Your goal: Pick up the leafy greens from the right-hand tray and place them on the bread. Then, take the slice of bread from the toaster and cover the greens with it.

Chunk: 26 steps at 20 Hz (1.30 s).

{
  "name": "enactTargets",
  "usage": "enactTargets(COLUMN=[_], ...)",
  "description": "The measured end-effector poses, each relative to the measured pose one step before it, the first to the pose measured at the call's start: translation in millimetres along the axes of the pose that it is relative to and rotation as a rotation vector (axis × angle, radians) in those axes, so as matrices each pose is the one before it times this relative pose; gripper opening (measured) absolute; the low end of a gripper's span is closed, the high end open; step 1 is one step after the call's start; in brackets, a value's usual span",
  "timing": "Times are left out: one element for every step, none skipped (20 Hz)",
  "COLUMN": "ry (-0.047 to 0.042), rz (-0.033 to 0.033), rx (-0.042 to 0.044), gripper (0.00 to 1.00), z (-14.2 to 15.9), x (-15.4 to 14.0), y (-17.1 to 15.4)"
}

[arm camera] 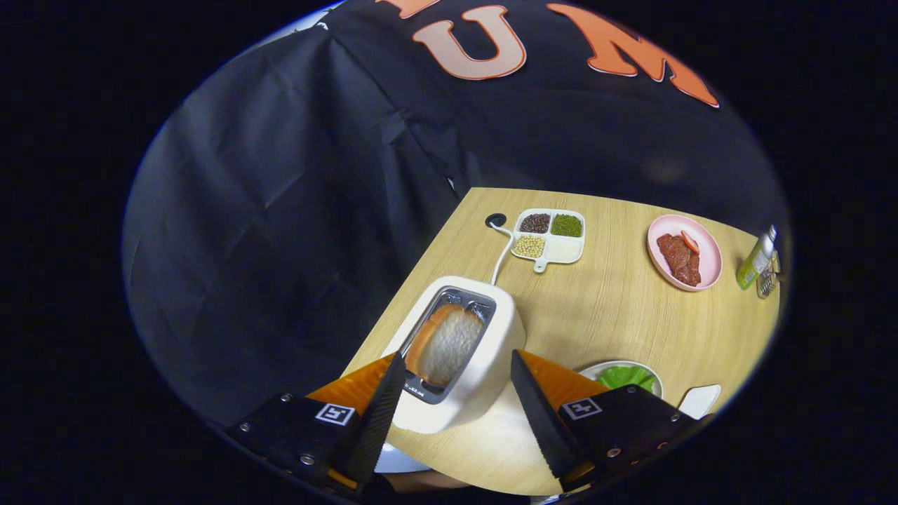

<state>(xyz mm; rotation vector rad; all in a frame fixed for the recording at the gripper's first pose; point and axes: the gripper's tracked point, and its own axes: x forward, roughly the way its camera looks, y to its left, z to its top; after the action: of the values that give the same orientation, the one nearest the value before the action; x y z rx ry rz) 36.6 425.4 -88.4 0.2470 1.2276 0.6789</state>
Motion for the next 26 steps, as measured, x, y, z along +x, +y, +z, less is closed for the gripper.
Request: enactTargets(ry=[0.01291,0.01599,0.02093,0.01847,0.01470,0.01474,0.01448,0.01038,0.01289,0.00935,0.01253,-0.00761,-0.02017,-0.00965,0.00501,0.00536,-0.00566,-0.00757,-0.00881,-0.02450,-0.02509,-0.01677,-0.01462,-0.01692,-0.01558,-0.01539], rz=[-0.00641,-0.00334,-0.00164,-0.00246,-0.00544,-0.00961,-0.01021,-0.00807,-0.01003,-0.01072,-0.01065,-0.01095,-0.01128,-0.00195,0.00869,0.00807,0.00658,0.00645,0.01645,0.01444,0.01619,0.01723,0.01610,0.01478,0.01037,0.00377], rx=[0.00341,0.00350,-0.00261,-0.00086,-0.00462,-0.00685,-0.00374,0.00329,0.00875,0.01191,0.00941,0.00688,-0.00233,-0.00158,0.00492,0.00003,0.00717,0.01433,0.00194,-0.00118,0.00248,0.00365,0.00493,0.00479,0.00247,0.00068], gripper=[0.91,0.91,0.91,0.91,0.89,0.87,0.85,0.83,0.79,0.76,0.67,0.61,0.45,0.37,0.27,0.25,0.21,0.19,0.16,0.15,0.13,0.12,0.12,0.12,0.12,0.12], z=[1.71,-0.78,-0.22,-0.43,-0.42,-1.72,-0.92,-1.85,-0.18,-1.60,-1.74,1.54,4.75,1.49,-1.79,-2.02,1.48,-0.04,0.45,2.22,3.06,-1.42,0.99,1.21,0.63,0.91], x=[6.74,5.91,6.96,4.78,6.99,5.54,6.88,7.17,5.37,2.65,-0.43,-0.03,-0.88,2.44,1.08,-2.17,-0.80,-1.92,-4.70,-5.04,-5.48,-5.84,-7.03,-8.13,-5.93,-7.85], y=[4.18,4.51,3.15,4.97,2.65,-0.48,-1.21,-2.01,-3.50,-2.65,-2.32,-0.15,-2.43,0.10,1.16,-0.04,-1.67,-0.56,0.21,-0.48,0.34,1.52,0.29,0.12,-0.07,-2.83])
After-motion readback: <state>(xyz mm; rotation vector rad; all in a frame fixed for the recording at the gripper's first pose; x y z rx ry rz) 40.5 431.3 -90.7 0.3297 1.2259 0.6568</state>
